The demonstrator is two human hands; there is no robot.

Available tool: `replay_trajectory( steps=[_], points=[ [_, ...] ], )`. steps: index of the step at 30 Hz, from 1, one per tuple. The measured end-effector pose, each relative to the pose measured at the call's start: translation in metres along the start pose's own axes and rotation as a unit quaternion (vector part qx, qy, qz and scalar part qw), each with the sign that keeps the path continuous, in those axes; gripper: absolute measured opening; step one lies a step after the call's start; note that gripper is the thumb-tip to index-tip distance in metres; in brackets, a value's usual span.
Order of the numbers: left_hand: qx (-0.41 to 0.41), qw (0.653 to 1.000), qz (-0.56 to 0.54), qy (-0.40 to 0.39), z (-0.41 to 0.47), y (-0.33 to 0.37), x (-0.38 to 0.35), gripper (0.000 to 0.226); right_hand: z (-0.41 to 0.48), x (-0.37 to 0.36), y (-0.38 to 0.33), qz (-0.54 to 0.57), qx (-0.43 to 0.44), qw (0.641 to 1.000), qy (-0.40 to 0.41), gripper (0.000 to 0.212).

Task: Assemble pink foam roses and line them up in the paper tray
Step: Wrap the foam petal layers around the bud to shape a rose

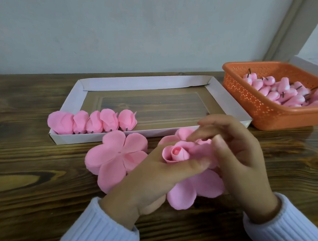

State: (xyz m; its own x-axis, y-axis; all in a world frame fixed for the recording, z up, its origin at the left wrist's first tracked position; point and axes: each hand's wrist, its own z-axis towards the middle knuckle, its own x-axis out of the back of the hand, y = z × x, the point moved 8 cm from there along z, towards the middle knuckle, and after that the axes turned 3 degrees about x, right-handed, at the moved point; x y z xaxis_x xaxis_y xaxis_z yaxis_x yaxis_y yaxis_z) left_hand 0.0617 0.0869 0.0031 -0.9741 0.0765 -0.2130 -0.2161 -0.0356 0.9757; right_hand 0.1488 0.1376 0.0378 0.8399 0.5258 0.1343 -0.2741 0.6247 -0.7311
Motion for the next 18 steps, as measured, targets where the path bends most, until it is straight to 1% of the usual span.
replay_trajectory(
  steps=[1, 2, 4, 7, 9, 11, 13, 15, 18],
  points=[
    [-0.001, 1.0, 0.002, 0.02, 0.001, 0.0, 0.003, 0.007, 0.0, 0.001, 0.001, 0.028, -0.007, 1.0, 0.005, 0.036],
    [0.005, 0.999, -0.003, 0.051, 0.001, -0.002, 0.008, 0.011, 0.0, 0.003, 0.002, 0.049, -0.016, 0.999, 0.016, 0.041],
    [0.028, 0.992, -0.069, 0.101, 0.001, -0.009, 0.016, 0.008, 0.0, 0.006, 0.006, 0.062, -0.033, 0.997, 0.036, 0.04],
    [0.025, 0.981, -0.17, 0.095, 0.003, -0.006, 0.015, 0.02, -0.002, 0.008, 0.018, 0.048, -0.07, 0.995, 0.045, 0.025],
    [0.002, 0.97, -0.229, 0.081, 0.004, 0.001, 0.015, 0.032, -0.004, 0.007, 0.023, 0.051, -0.084, 0.994, 0.043, 0.024],
    [-0.018, 0.957, -0.276, 0.088, 0.003, 0.005, 0.018, 0.035, -0.004, 0.005, 0.022, 0.058, -0.087, 0.994, 0.038, 0.024],
    [-0.031, 0.947, -0.298, 0.112, 0.003, 0.006, 0.022, 0.028, -0.003, 0.003, 0.021, 0.054, -0.083, 0.995, 0.031, 0.023],
    [-0.036, 0.945, -0.302, 0.119, 0.003, 0.005, 0.022, 0.027, -0.003, 0.0, 0.019, 0.035, -0.075, 0.996, 0.021, 0.021],
    [-0.005, 0.942, -0.307, 0.139, 0.003, -0.002, 0.021, 0.031, -0.002, -0.007, 0.015, 0.002, -0.069, 0.998, -0.001, 0.017]
  ],
)
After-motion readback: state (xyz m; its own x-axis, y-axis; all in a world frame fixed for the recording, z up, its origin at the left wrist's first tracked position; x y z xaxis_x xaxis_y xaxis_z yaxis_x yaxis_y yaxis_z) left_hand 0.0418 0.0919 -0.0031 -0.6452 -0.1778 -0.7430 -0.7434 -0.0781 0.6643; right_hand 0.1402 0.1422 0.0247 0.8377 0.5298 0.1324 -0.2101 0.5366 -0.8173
